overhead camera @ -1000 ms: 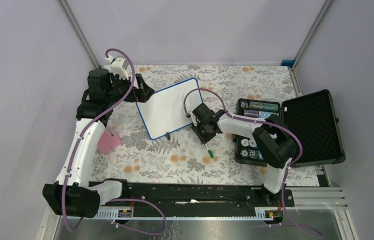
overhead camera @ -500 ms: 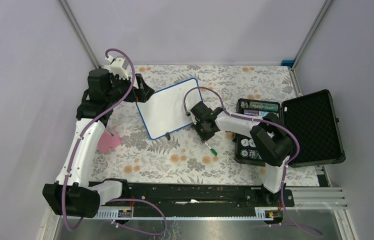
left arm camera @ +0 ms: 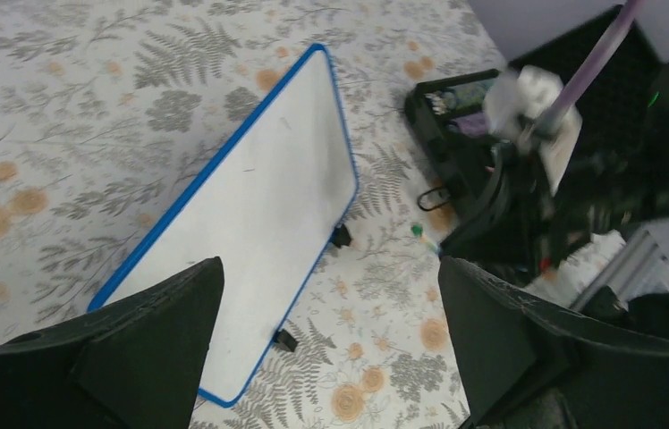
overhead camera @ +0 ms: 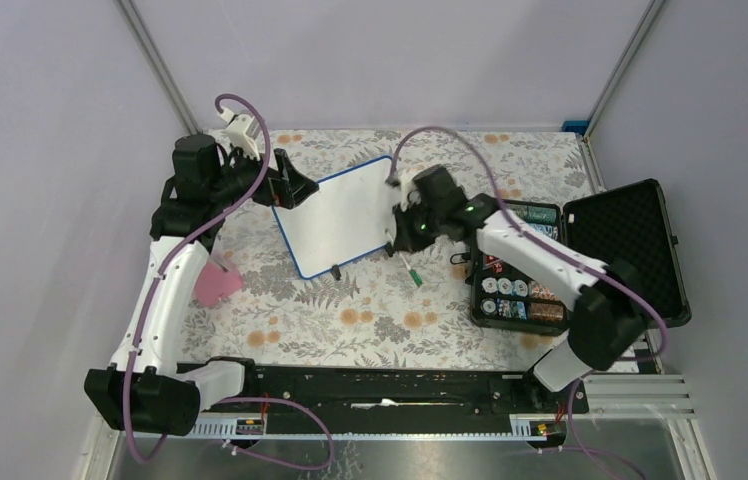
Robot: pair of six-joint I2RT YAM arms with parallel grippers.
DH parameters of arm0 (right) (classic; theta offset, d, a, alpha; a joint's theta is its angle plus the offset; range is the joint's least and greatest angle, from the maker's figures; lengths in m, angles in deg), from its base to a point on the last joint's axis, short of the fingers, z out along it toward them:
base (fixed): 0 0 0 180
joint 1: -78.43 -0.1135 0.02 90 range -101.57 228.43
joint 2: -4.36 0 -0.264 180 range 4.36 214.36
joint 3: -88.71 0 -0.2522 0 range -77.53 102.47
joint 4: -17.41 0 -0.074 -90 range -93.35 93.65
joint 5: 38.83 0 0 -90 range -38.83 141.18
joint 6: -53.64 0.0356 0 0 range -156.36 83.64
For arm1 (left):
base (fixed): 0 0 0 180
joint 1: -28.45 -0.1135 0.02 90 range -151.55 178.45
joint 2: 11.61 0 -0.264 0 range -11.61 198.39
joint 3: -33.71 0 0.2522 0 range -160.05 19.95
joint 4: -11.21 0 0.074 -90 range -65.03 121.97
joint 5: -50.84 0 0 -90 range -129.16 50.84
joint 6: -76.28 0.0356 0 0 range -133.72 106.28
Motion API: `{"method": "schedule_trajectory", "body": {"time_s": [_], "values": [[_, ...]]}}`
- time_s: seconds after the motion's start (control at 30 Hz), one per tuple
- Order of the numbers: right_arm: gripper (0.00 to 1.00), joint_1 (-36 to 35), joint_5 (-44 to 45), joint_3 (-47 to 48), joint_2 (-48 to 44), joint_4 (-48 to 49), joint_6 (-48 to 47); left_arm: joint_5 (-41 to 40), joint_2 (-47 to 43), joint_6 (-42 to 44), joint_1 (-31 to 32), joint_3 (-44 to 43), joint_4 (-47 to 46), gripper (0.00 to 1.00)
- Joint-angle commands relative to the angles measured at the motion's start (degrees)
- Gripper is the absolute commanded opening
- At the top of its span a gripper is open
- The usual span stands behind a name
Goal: Write a sentence on the whiteboard
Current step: Pick up the whiteboard marker from the center of the board, then pass from the right arm to the left
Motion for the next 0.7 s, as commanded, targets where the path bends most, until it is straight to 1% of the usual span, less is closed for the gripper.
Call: {"method": "schedule_trajectory", "body": {"time_s": [0.0, 0.1, 0.23, 0.37, 0.6, 0.67], "values": [[0.0, 6.26, -9.08, 6.31, -7.47, 6.73, 7.36, 13.29, -0.5, -2.97, 0.03, -1.96, -5.13, 0.99], [0.0, 9.18, -12.8, 9.41, -8.56, 9.82, 13.19, 17.22, -0.29, -7.13, 2.09, -0.26, -10.15, 0.99], [0.0, 9.73, -15.58, 14.33, -7.34, 10.51, 19.31, 16.12, 0.69, -11.97, 7.51, 2.13, -17.62, 0.99], [0.0, 9.74, -14.09, 17.03, -6.49, 10.51, 22.96, 15.1, 2.39, -19.59, 11.09, 4.52, -25.57, 0.97], [0.0, 9.73, -13.75, 19.3, -4.83, 10.99, 27.19, 11.68, 6.43, -19.1, 18.34, 4.68, -26.24, 0.9], [0.0, 9.77, -14.83, 18.93, -4.44, 11.92, 28.32, 11.44, 7.66, -19.01, 19.6, 4.72, -26.3, 0.85]]}}
